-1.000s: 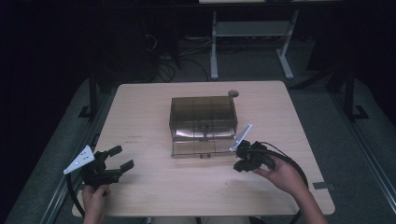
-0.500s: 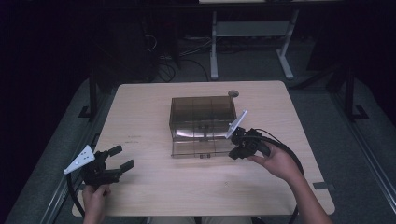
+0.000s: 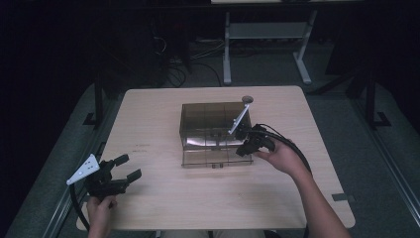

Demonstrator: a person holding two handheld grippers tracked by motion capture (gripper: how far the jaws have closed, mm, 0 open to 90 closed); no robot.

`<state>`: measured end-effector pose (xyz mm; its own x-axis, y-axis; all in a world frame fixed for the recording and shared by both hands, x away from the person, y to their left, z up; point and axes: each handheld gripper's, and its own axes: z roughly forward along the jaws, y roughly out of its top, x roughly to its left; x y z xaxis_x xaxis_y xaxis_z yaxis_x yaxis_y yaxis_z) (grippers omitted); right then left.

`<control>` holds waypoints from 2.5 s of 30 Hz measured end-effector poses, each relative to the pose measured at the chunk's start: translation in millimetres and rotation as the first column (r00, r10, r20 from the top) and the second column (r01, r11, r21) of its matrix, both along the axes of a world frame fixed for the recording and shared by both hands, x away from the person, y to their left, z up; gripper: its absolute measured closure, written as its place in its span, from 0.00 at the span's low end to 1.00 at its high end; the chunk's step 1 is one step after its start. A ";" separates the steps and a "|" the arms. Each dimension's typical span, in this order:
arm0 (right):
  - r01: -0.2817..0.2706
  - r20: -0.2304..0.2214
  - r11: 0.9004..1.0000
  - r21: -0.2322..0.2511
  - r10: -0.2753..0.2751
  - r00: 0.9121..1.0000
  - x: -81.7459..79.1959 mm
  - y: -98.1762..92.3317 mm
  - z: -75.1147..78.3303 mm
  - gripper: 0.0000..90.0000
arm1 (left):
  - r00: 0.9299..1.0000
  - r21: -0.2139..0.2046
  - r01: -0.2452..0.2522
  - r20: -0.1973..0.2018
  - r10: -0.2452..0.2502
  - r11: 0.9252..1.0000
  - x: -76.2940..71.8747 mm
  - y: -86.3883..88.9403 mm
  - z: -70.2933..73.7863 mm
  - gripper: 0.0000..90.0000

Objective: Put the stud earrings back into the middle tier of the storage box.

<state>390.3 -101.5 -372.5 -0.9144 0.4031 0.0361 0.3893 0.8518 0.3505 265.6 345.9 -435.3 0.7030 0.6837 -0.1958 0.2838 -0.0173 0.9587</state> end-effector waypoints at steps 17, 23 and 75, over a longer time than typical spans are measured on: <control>0.055 -0.032 0.996 -0.068 -0.057 0.998 24.8 -1.3 -26.1 0.92 | 1.000 -0.006 -0.002 0.000 0.002 1.000 -0.3 0.8 0.2 0.14; 0.050 -0.023 0.998 -0.039 -0.051 0.998 21.0 -5.7 -18.4 0.91 | 1.000 -0.005 -0.004 -0.001 0.004 1.000 -0.2 0.7 0.1 0.14; -0.170 -0.056 0.985 -0.027 0.169 0.984 -82.2 7.0 -45.7 0.80 | 1.000 -0.005 -0.006 -0.004 0.006 1.000 -0.6 0.8 0.3 0.14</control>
<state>308.1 -94.5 -418.1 -0.9667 0.2442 0.0763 0.2558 0.9174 0.3050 265.1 346.7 -435.0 0.6982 0.6868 -0.2019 0.2873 -0.0106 0.9578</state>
